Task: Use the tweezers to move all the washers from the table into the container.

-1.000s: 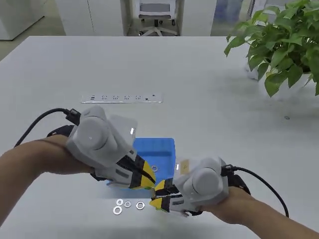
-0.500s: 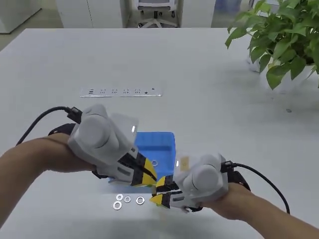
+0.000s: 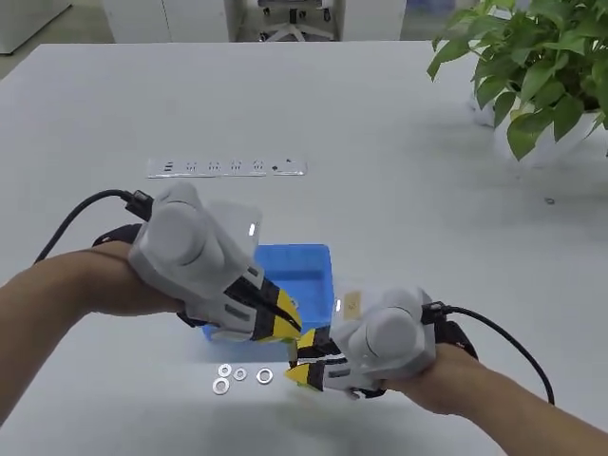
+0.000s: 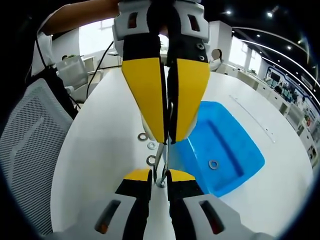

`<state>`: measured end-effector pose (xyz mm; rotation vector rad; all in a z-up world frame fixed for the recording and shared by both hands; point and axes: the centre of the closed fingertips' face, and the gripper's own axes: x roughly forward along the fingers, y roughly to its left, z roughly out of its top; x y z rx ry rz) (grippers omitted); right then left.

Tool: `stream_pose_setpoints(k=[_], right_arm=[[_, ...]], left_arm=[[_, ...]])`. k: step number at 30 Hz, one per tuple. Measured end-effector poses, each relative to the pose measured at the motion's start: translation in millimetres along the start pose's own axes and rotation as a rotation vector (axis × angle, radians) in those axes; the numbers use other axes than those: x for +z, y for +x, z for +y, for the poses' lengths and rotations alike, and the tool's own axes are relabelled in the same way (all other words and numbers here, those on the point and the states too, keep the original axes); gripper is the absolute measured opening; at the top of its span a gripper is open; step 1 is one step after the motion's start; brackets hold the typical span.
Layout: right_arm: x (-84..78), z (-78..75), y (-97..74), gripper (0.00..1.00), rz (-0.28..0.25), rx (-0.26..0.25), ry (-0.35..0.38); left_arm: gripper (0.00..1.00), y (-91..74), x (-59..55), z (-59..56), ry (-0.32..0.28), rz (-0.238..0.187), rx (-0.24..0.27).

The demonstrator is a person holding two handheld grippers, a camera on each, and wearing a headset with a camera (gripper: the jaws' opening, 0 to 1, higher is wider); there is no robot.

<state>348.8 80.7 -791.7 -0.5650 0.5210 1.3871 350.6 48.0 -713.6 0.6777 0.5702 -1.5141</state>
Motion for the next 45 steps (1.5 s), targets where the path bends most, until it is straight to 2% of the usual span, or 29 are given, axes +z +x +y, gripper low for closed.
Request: stream_pose_setpoints(k=[11, 26, 35, 45], right_arm=[[0.1, 0.4, -1.4, 0.10, -0.003, 0.005, 0.057], [2.5, 3.6, -1.9, 0.10, 0.006, 0.009, 0.046], [9.8, 4.0, -9.8, 0.10, 0.012, 0.006, 0.022], [25.2, 6.4, -19.4, 0.10, 0.019, 0.012, 0.007]], left_arm=[[0.05, 2.0, 2.0, -2.6, 0.006, -0.003, -0.014], [0.05, -2.0, -0.5, -6.7, 0.023, 0.030, -0.018], [0.05, -10.1, 7.2, -8.3, 0.024, 0.027, -0.008], [0.05, -24.8, 17.8, -11.5, 0.025, 0.021, 0.008]])
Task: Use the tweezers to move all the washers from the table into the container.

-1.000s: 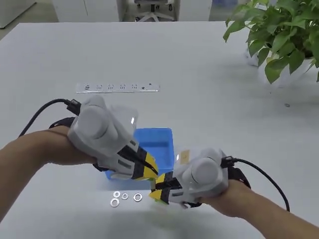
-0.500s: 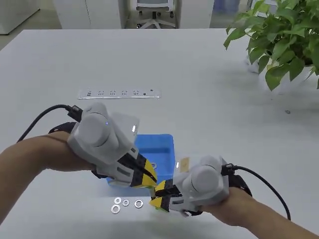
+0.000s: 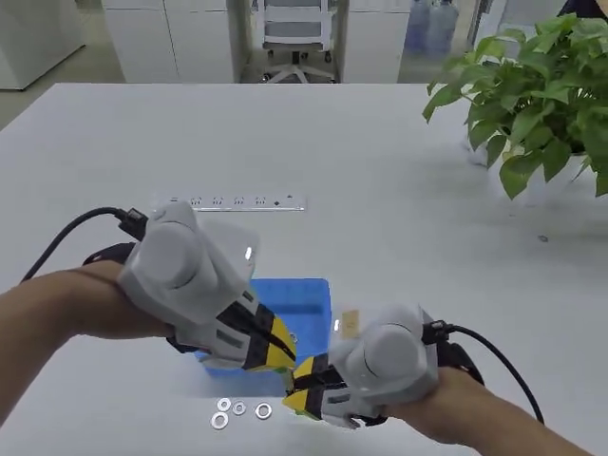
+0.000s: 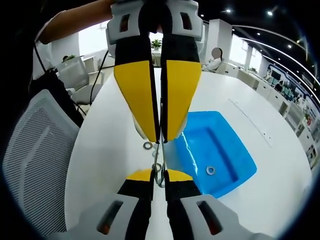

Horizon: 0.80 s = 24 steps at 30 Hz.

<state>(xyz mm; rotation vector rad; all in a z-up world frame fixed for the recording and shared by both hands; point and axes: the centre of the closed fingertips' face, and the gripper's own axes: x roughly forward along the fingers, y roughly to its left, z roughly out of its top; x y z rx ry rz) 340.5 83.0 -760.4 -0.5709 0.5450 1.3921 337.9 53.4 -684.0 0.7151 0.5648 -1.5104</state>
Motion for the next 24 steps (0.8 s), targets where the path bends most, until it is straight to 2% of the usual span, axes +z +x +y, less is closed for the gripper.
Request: stream_pose_setpoints(k=[11, 18, 24], right_arm=[[19.1, -5.9, -12.1, 0.10, -0.004, -0.010, -0.015], [29.2, -10.2, -13.9, 0.10, -0.015, -0.013, -0.034], [37.4, -19.1, -15.5, 0.10, -0.014, -0.016, -0.053]], left_arm=[[0.05, -19.1, 13.1, 4.4, 0.005, -0.015, 0.031], [0.05, -28.0, 16.2, 8.0, 0.002, -0.015, 0.046], [0.05, -35.9, 18.9, 15.5, 0.004, -0.013, 0.066]])
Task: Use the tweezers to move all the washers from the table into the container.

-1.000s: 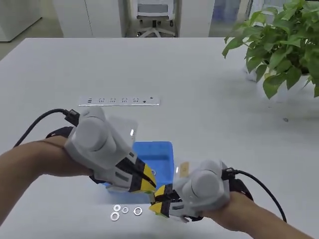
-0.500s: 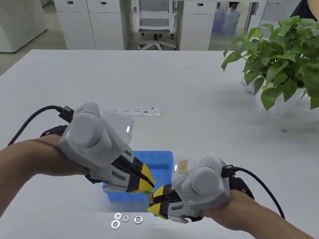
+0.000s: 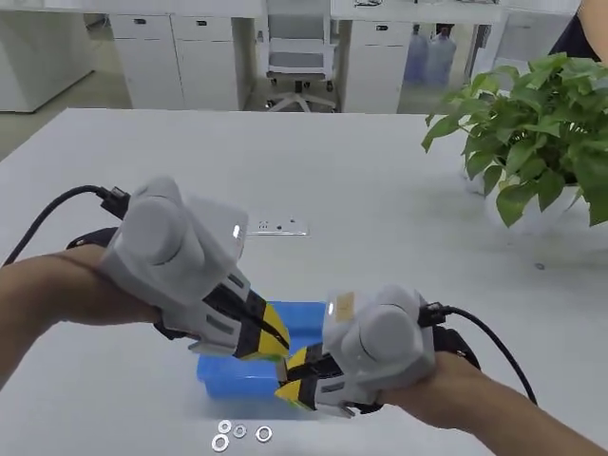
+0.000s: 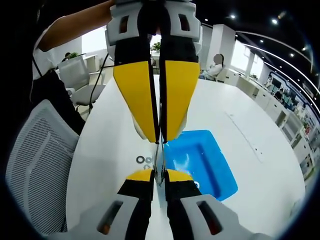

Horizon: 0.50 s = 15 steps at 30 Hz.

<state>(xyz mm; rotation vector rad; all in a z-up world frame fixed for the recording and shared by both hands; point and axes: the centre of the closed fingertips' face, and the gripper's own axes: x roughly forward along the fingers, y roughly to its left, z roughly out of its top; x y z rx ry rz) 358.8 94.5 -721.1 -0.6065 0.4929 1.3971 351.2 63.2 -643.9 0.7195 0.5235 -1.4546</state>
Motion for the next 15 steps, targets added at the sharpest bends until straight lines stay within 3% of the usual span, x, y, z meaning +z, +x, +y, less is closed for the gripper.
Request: stream_pose_setpoints(k=[15], right_arm=[[9.2, -29.9, 3.1, 0.10, -0.009, -0.014, -0.020]], left_arm=[[0.05, -7.6, -1.6, 28.2, 0.015, 0.004, 0.024]])
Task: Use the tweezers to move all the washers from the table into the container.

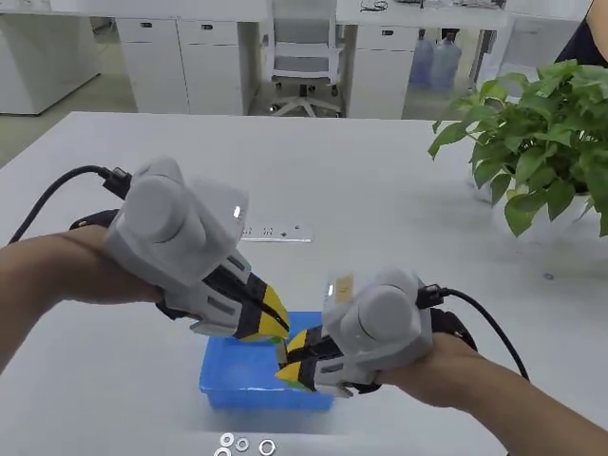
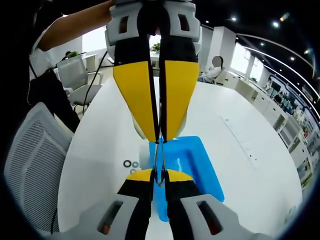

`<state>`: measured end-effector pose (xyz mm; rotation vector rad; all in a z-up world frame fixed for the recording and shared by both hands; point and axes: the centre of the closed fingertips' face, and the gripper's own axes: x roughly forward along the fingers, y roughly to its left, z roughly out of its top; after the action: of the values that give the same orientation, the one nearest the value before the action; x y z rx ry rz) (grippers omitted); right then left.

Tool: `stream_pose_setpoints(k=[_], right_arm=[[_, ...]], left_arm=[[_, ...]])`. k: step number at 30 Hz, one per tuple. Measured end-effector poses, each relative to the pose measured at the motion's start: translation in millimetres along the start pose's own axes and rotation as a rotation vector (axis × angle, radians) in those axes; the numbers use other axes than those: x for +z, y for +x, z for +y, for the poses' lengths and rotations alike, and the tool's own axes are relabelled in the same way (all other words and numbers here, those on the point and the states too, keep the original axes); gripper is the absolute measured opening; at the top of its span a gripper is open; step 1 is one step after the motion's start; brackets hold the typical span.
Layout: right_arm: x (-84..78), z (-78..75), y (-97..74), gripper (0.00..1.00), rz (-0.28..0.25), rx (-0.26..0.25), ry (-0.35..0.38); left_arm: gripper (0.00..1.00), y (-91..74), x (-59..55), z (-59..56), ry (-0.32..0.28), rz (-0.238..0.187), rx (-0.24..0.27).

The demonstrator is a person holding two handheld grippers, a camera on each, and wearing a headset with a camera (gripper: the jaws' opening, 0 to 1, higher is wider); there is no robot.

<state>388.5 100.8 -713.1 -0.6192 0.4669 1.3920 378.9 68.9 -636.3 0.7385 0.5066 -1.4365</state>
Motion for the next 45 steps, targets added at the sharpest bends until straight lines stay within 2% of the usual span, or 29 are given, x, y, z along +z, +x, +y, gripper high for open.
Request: stream_pose_setpoints(k=[11, 22, 35, 45], right_arm=[[-5.0, -23.1, 9.8, 0.10, -0.010, -0.013, 0.002], [-18.4, -36.2, 23.5, 0.10, -0.013, -0.010, 0.004], [-35.6, -45.2, 38.8, 0.10, -0.011, 0.006, 0.000], [-44.4, -48.1, 48.1, 0.10, -0.002, 0.015, -0.005]], left_arm=[[0.05, 5.7, -9.6, 21.8, 0.012, 0.004, 0.011], [0.05, 19.0, -24.6, 35.3, 0.003, 0.003, 0.010], [0.05, 34.6, -41.1, 44.4, -0.012, -0.005, 0.009], [0.05, 42.3, -51.1, 46.5, -0.026, -0.002, 0.009]])
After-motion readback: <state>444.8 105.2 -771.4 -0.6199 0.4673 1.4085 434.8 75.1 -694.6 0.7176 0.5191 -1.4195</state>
